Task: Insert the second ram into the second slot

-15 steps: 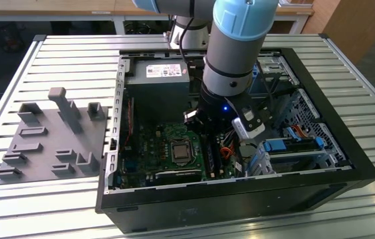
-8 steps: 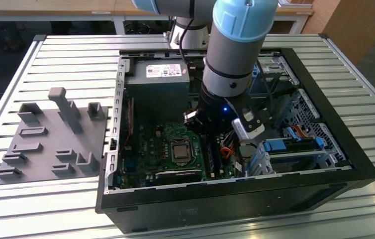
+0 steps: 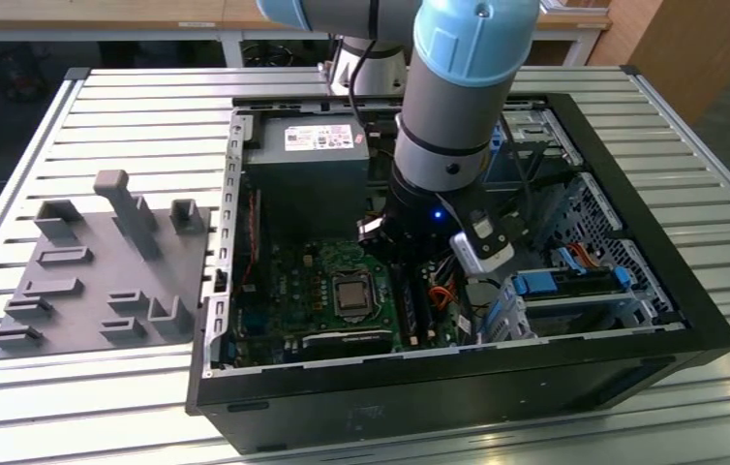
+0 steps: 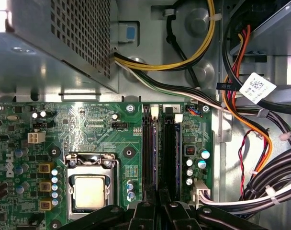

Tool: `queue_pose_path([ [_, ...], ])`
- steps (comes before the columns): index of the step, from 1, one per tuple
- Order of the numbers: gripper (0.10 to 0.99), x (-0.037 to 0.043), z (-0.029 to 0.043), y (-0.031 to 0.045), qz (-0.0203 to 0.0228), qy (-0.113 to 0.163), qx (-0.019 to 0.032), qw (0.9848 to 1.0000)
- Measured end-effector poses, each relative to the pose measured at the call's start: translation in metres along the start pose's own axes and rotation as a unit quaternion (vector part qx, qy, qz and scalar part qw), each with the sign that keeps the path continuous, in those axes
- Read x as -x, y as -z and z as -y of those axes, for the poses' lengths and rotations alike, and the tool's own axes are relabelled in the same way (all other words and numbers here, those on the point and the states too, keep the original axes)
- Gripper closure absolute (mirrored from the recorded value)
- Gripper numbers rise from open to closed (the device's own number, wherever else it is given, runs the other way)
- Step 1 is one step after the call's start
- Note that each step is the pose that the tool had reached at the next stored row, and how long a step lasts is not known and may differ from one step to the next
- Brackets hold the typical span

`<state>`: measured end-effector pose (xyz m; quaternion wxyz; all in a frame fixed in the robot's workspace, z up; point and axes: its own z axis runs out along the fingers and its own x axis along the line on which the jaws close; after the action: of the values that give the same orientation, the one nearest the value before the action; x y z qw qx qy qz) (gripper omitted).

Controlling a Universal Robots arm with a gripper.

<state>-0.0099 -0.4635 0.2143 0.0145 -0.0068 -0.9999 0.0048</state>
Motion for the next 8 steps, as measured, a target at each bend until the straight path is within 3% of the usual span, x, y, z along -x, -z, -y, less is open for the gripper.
queue_pose_path([
  [8,0.949,0.0,0.0,-0.0006,0.0,0.0,0.0,1.0],
])
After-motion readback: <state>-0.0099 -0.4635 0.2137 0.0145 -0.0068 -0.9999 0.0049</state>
